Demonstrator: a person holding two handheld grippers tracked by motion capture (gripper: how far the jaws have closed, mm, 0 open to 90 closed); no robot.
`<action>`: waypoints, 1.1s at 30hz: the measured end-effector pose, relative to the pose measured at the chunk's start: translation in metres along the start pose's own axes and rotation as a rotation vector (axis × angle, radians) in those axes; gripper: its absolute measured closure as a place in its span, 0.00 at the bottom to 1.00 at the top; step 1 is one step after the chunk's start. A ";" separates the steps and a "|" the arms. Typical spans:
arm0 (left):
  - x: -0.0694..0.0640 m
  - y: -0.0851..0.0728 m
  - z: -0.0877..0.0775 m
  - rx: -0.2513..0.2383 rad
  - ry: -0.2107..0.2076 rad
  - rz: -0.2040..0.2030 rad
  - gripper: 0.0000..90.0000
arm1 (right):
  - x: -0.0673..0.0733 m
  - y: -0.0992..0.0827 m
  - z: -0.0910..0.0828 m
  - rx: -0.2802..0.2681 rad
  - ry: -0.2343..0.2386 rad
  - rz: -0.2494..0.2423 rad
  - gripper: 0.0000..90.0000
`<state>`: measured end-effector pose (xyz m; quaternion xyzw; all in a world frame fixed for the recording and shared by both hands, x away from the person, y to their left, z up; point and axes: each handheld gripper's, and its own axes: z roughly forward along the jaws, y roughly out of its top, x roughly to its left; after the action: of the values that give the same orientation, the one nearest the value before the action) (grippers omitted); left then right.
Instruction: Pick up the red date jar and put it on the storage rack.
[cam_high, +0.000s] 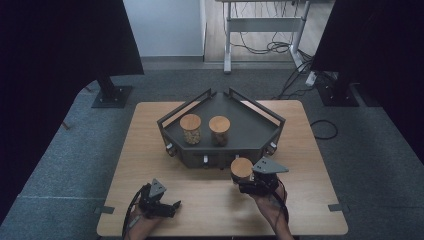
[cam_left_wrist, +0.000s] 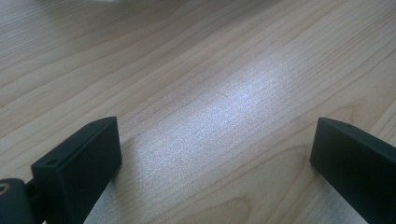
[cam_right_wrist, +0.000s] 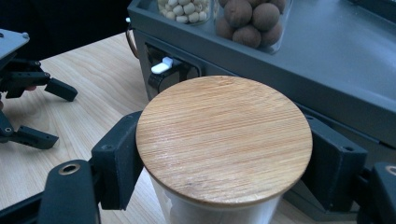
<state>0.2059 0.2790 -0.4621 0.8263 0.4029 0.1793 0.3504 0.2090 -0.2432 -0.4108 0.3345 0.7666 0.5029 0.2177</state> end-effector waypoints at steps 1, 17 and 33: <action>0.000 0.000 0.000 0.000 0.000 0.000 0.02 | 0.000 0.001 0.000 -0.001 0.000 -0.002 0.26; 0.000 0.000 0.000 0.000 0.000 0.000 0.02 | 0.001 0.014 -0.004 -0.013 -0.002 -0.013 0.26; 0.000 0.000 0.000 -0.001 0.000 -0.002 0.02 | 0.002 0.024 -0.007 -0.024 -0.009 -0.016 0.26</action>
<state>0.2057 0.2790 -0.4622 0.8257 0.4035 0.1791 0.3513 0.2101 -0.2396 -0.3857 0.3280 0.7621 0.5091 0.2290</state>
